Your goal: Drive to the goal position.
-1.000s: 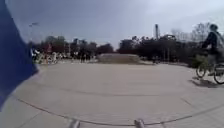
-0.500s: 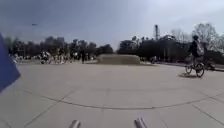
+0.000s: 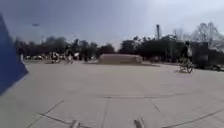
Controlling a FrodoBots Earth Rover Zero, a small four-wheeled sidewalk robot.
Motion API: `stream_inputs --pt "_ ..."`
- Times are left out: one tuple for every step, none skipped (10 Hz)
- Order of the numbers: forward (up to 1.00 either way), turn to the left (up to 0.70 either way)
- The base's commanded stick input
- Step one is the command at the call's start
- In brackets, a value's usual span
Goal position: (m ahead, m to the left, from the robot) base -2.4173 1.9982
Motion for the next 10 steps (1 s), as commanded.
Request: stream_inputs --pt "0.85 0.01" --pt "0.85 0.01" --pt "0.85 -0.14" --pt "0.85 -0.33" --pt "0.85 -0.33" --pt "0.85 -0.33" --pt "0.85 -0.33" --pt "0.85 -0.33" --pt "0.85 -0.33" --pt "0.85 -0.32"
